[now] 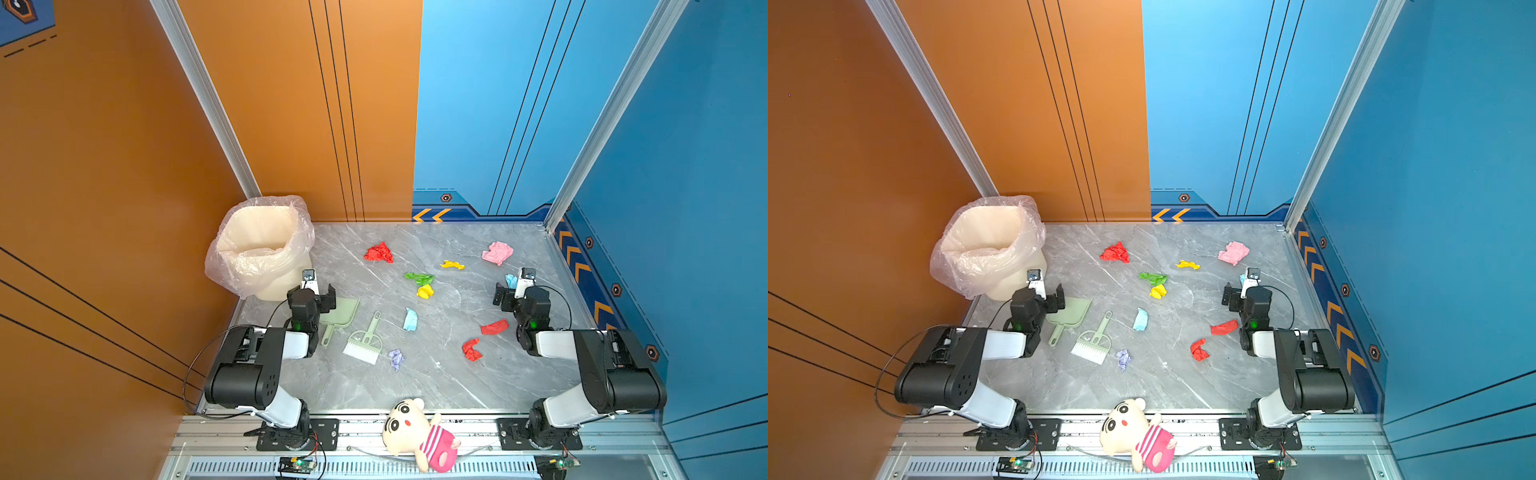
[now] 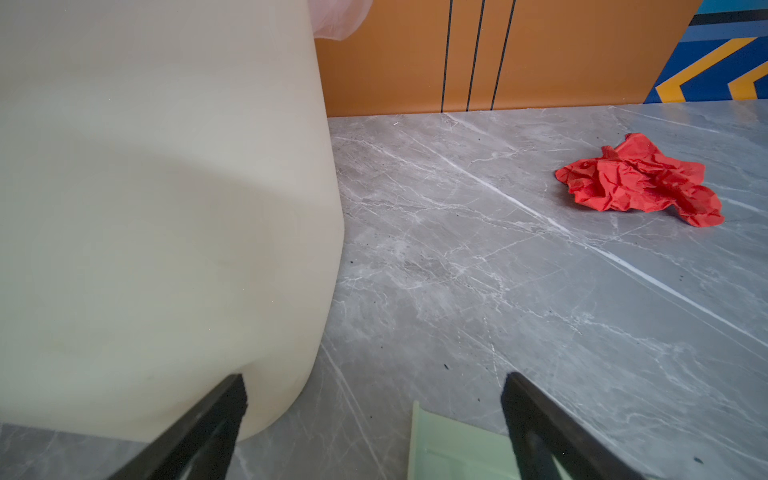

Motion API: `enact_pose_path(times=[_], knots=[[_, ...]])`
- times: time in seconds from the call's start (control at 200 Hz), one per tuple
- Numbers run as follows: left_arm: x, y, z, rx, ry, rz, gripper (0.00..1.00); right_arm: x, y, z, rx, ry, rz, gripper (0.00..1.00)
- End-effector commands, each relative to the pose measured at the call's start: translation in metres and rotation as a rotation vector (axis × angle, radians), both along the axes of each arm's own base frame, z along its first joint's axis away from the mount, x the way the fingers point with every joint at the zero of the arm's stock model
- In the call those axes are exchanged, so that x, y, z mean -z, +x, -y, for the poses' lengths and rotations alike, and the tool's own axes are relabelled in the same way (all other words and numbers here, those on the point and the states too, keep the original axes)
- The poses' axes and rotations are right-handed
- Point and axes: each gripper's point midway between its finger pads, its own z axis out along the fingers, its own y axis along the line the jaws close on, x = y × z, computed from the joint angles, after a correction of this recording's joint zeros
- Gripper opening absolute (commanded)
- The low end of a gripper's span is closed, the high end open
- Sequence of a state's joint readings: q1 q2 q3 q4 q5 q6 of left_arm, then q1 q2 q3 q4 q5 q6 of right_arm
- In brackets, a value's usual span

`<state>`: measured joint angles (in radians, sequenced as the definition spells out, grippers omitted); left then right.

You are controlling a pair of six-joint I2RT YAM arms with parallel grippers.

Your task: Sweep away the paper scraps from the table

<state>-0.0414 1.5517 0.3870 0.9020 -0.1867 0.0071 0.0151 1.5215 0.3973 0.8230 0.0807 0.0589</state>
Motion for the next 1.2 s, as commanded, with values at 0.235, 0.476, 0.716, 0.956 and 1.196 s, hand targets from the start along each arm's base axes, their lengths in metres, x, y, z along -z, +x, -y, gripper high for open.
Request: enact_pose_path(times=[0.235,0.476,0.716,0.956,1.196], knots=[[0.003,-0.002,-0.002,-0.024,0.007,-0.003,0.98,0.001,0.0,0.002,0.008,-0.006,0.005,1.0],[0.003,-0.002,-0.002,-0.024,0.008,-0.003,0.98,0.001,-0.001,0.001,0.01,-0.016,0.006,1.0],[0.002,-0.003,0.003,-0.004,0.021,0.001,0.98,-0.004,-0.01,-0.009,-0.015,-0.056,0.058,1.0],[-0.001,-0.007,0.01,0.015,0.048,0.026,0.98,-0.012,-0.013,-0.011,-0.018,-0.066,0.079,1.0],[-0.014,-0.014,0.01,0.01,0.062,0.07,0.98,-0.028,-0.013,-0.011,-0.025,-0.075,0.029,1.0]])
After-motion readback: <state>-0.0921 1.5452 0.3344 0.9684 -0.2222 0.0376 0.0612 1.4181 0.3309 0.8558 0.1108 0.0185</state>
